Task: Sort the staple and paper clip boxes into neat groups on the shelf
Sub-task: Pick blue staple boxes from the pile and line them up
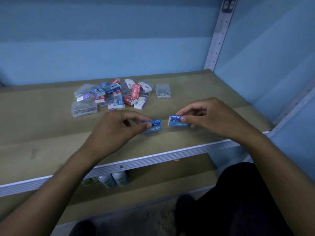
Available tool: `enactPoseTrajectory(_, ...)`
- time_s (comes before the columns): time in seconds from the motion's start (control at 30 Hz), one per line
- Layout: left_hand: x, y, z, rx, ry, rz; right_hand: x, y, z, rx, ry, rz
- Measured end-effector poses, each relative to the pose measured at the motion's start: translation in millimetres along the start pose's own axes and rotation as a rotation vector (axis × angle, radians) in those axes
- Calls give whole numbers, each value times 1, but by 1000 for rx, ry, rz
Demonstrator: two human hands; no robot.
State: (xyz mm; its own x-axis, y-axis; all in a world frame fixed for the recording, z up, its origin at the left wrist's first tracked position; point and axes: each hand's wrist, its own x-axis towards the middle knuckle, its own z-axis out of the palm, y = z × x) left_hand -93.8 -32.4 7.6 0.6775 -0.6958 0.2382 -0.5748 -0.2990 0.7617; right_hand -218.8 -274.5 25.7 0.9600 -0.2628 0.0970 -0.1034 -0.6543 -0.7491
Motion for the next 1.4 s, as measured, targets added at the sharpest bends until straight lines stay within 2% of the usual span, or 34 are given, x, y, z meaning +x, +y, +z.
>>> enactPoseTrajectory(0.23,30,33,56,-60,-51,46,-18,36,-45,-71,47,53)
enactPoseTrajectory(0.43,40,43,85,-77,-59,32,-28,51,-65,-126,26,92)
enactPoseTrajectory(1.2,38,44,111,-12,-67,80,-40,66,-75,-86,8,153)
enactPoseTrajectory(1.33,40,44,91,65,-85,80,-29,57,-73,-95,13,141)
enactPoseTrajectory(1.4,23,5,-20,178,142,12,59,-5,-11,-83,-12,-81)
